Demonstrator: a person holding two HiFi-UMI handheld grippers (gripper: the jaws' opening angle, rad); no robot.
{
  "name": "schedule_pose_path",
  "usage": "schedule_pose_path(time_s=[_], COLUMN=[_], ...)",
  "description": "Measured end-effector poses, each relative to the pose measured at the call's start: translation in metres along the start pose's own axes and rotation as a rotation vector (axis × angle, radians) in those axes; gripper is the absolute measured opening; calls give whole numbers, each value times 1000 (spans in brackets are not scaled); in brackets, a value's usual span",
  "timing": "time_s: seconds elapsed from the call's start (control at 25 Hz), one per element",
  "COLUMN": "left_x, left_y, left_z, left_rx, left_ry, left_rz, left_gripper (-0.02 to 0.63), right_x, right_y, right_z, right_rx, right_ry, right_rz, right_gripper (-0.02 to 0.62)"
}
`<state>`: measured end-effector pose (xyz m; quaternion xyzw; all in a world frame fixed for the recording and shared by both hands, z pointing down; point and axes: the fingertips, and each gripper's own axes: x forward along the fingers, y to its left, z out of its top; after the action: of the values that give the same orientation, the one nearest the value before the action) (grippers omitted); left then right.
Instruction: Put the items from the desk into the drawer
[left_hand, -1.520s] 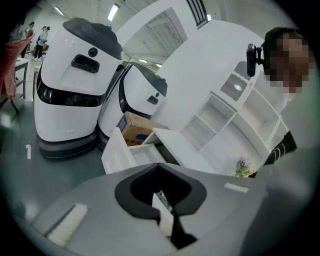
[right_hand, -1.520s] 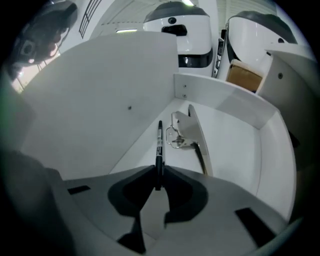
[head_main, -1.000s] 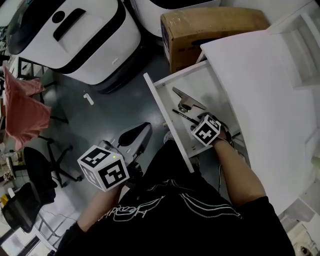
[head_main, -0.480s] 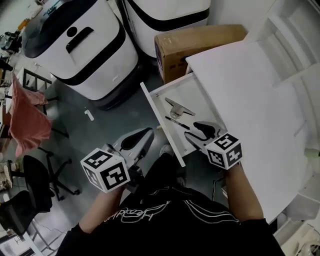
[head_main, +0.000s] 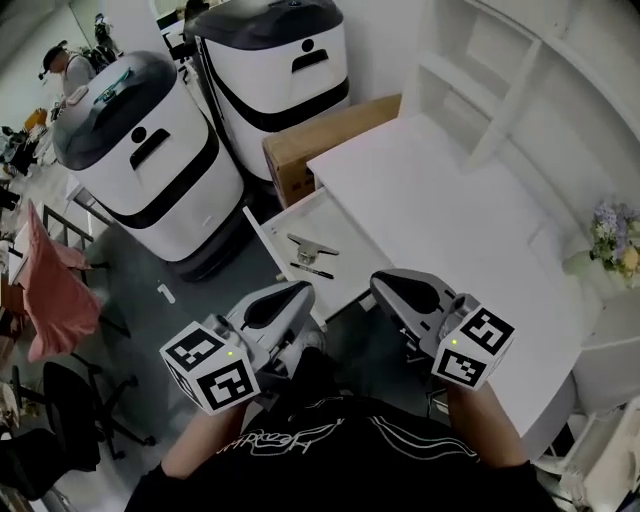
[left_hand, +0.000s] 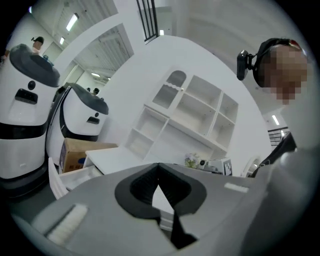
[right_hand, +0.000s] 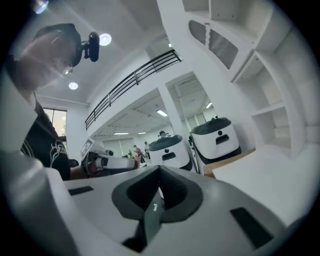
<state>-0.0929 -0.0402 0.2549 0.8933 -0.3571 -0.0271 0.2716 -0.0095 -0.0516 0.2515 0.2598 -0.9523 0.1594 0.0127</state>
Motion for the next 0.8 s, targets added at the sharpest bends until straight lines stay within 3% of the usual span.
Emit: schedule_pose_path(time_s=[0.36,0.8], left_x=[-20,-42], left_y=[-66,-85], left_z=[-10,-9], left_rx=[76,76], left_ry=[-4,-52], left_rz=[-60,-83], left_gripper=[9,9], right_x=[-54,-64], right_y=[61,84], right_z=[14,15], right_rx=[11,-4], right_ry=[-75,-70], right_rz=[55,56], right_gripper=[8,8])
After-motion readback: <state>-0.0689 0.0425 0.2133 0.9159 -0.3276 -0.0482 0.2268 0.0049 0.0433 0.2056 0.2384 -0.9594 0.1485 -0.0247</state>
